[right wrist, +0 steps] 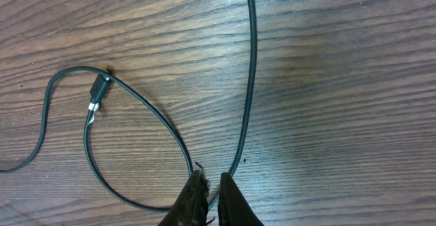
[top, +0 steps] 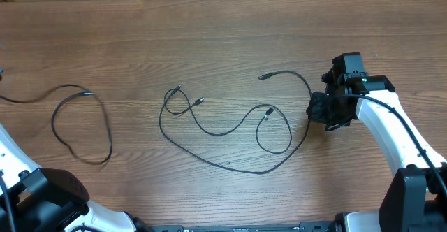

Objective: Untangle cables
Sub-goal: 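Pull the left gripper far left, dragging a cable off the pile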

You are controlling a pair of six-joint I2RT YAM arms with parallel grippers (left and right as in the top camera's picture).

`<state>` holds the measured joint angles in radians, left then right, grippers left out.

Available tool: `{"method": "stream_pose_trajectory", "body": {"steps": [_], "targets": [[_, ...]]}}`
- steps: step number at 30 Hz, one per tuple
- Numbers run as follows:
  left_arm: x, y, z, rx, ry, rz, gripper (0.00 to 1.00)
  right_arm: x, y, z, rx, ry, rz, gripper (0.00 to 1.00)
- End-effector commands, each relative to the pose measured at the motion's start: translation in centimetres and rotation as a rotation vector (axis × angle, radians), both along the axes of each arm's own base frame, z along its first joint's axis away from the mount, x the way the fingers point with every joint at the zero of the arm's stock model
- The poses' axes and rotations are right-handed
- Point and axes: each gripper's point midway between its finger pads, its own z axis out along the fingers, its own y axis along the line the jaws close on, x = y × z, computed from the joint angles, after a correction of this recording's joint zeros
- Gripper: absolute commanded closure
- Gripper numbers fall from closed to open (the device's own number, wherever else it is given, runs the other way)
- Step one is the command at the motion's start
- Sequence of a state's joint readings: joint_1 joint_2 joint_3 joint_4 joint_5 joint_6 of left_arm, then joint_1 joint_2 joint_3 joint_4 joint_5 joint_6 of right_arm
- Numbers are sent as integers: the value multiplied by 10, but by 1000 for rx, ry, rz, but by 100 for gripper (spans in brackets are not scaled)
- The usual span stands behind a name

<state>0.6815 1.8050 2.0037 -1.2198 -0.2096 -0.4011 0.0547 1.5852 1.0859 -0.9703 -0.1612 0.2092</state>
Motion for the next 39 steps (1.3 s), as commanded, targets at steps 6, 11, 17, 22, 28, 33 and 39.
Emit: {"method": "stream_pose_trajectory", "body": {"steps": [6, 11, 17, 22, 28, 33, 39], "targets": [[16, -43, -15, -220, -59, -101, 35, -3, 2, 0, 8, 5, 7, 94], [17, -98, -26, -393, -15, -198, 36, -2, 2, 0, 8, 2, 7, 94], [18, -163, -38, -429, 150, -428, 37, -2, 2, 0, 8, -1, 7, 94], [10, -206, -60, -439, 310, -534, 41, -1, 2, 0, 9, -5, 7, 94], [-19, -235, -100, -484, 475, -567, 44, -1, 2, 0, 8, -5, 11, 94], [-49, -236, -120, -486, 452, -524, 43, -1, 2, 0, 7, -3, 14, 94], [-81, -231, -134, -452, 357, -446, 43, -2, 2, 0, 7, -2, 14, 94]]}}
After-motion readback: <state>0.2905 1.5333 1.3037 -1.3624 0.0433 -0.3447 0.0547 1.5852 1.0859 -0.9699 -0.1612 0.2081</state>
